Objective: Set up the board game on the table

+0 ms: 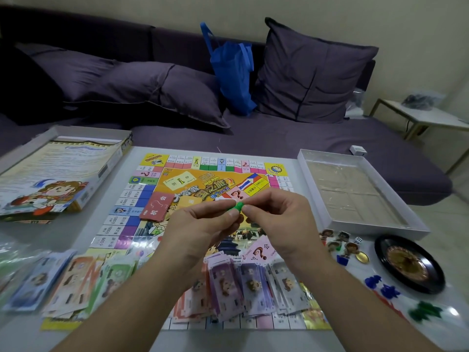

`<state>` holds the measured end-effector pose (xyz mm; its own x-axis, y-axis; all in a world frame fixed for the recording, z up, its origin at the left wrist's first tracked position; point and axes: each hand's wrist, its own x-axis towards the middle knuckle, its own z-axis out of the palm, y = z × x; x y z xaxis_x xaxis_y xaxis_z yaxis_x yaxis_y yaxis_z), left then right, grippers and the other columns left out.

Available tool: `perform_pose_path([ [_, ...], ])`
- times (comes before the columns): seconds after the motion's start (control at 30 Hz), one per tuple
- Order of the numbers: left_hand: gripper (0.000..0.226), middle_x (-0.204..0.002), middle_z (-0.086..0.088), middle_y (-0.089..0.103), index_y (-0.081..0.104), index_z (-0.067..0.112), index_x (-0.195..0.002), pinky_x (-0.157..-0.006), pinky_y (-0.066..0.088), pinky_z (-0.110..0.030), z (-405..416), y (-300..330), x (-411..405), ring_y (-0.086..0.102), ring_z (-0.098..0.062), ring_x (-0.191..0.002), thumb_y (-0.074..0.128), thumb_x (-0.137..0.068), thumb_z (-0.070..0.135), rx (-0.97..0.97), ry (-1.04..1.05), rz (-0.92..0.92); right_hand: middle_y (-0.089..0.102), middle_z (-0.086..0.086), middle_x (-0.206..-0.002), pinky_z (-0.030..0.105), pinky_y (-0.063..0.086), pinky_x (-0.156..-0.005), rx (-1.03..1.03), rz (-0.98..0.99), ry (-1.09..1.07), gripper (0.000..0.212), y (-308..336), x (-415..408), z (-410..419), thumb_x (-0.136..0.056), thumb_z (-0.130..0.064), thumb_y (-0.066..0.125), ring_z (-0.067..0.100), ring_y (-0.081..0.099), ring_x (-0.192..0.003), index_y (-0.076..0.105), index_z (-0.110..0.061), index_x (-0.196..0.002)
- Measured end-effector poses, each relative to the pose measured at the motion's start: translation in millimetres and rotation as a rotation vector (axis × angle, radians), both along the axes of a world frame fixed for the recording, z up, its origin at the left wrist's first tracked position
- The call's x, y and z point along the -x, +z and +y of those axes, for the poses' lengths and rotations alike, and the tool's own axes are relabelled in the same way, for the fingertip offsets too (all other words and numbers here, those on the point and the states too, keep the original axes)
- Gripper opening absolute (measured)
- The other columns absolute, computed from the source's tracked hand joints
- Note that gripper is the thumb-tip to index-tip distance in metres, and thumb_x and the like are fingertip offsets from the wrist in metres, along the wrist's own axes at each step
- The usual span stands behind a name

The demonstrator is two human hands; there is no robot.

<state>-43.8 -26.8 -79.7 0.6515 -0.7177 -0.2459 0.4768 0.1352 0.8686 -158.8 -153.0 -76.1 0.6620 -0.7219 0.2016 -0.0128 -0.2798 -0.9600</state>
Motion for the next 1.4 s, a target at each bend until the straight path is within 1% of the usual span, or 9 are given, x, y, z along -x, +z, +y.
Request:
perform_pose_path([
  [0.1,0.031,-0.099,-0.020,0.079,0.079,0.000,-0.105,-0.090,0.063,-0.040,-2,-2,2,0.078,-0.034,-0.094,0.078,-0.075,-0.004,-0.013,0.038,-0.033,0.078,0.003,-0.082,0.030,0.062,-0.074,-0.004,-0.009,-0.030,0.010,-3,-2,3,-0.086,-0.004,0.083,0.018,0.076,-0.079,0.081,-0.014,-0.087],
  [0.27,0.041,-0.098,-0.018,0.080,0.080,0.004,-0.106,-0.100,0.057,-0.052,-3,-2,2,0.078,-0.035,-0.095,0.082,-0.065,0.008,-0.045,0.037,-0.069,0.079,0.004,-0.082,0.032,0.063,-0.075,-0.048,-0.022,-0.058,0.010,-4,-5,4,-0.087,-0.003,0.082,0.020,0.077,-0.079,0.082,-0.012,-0.088],
  [0.5,0.021,-0.098,-0.025,0.078,0.077,-0.003,-0.106,-0.080,0.066,-0.036,-6,-7,-2,0.078,-0.035,-0.091,0.072,-0.087,-0.010,-0.037,0.029,-0.022,0.080,-0.002,-0.088,0.040,0.064,-0.079,-0.044,0.110,-0.009,0.015,-5,-4,-3,-0.092,-0.009,0.077,0.021,0.074,-0.089,0.085,-0.021,-0.091],
  [0.6,0.016,-0.099,-0.029,0.075,0.076,-0.006,-0.105,-0.074,0.065,-0.033,-12,-7,-4,0.076,-0.032,-0.085,0.070,-0.090,-0.008,-0.039,0.016,0.046,0.080,-0.004,-0.092,0.033,0.063,-0.076,-0.053,0.145,-0.030,0.027,0,1,-19,-0.098,-0.004,0.068,0.020,0.073,-0.092,0.085,-0.024,-0.090],
  [0.77,0.013,-0.092,-0.025,0.070,0.073,-0.010,-0.104,-0.066,0.063,-0.030,-18,-10,-7,0.071,-0.030,-0.082,0.069,-0.093,-0.005,-0.061,0.032,0.152,0.075,-0.009,-0.093,0.026,0.057,-0.075,0.256,0.337,-0.335,0.039,-4,20,-68,-0.099,0.001,0.053,0.009,0.069,-0.091,0.077,-0.027,-0.089],
  [0.9,0.016,-0.084,-0.019,0.064,0.069,-0.013,-0.107,-0.064,0.063,-0.031,-23,-12,-6,0.066,-0.027,-0.079,0.068,-0.095,-0.001,-0.060,-0.002,0.173,0.072,-0.005,-0.102,0.016,0.047,-0.074,0.379,0.531,-0.358,0.038,-14,25,-87,-0.094,0.009,0.053,0.009,0.066,-0.099,0.075,-0.021,-0.103],
  [1.13,0.018,-0.085,-0.018,0.062,0.068,-0.013,-0.105,-0.064,0.063,-0.031,-27,-14,-7,0.064,-0.025,-0.078,0.071,-0.094,0.001,-0.064,-0.012,0.179,0.066,0.005,-0.129,0.045,0.059,-0.095,0.522,0.821,-0.235,0.043,-40,-6,-97,-0.092,-0.003,0.069,0.025,0.061,-0.117,0.073,-0.026,-0.128],
  [1.27,0.018,-0.084,-0.018,0.061,0.067,-0.014,-0.105,-0.062,0.063,-0.031,-28,-13,-5,0.062,-0.027,-0.079,0.070,-0.095,0.001,-0.066,-0.022,0.187,0.065,0.004,-0.116,0.041,0.055,-0.083,0.622,0.924,-0.234,0.035,-53,-20,-100,-0.092,-0.009,0.068,0.023,0.050,-0.110,0.077,-0.031,-0.118],
  [1.4,0.018,-0.082,-0.017,0.061,0.068,-0.014,-0.105,-0.064,0.063,-0.031,-26,-14,-8,0.062,-0.026,-0.077,0.071,-0.094,0.001,-0.055,-0.026,0.186,0.066,0.002,-0.111,0.043,0.057,-0.089,0.641,0.889,-0.271,0.028,-54,-22,-101,-0.091,-0.010,0.075,0.022,0.050,-0.111,0.079,-0.028,-0.112],
])
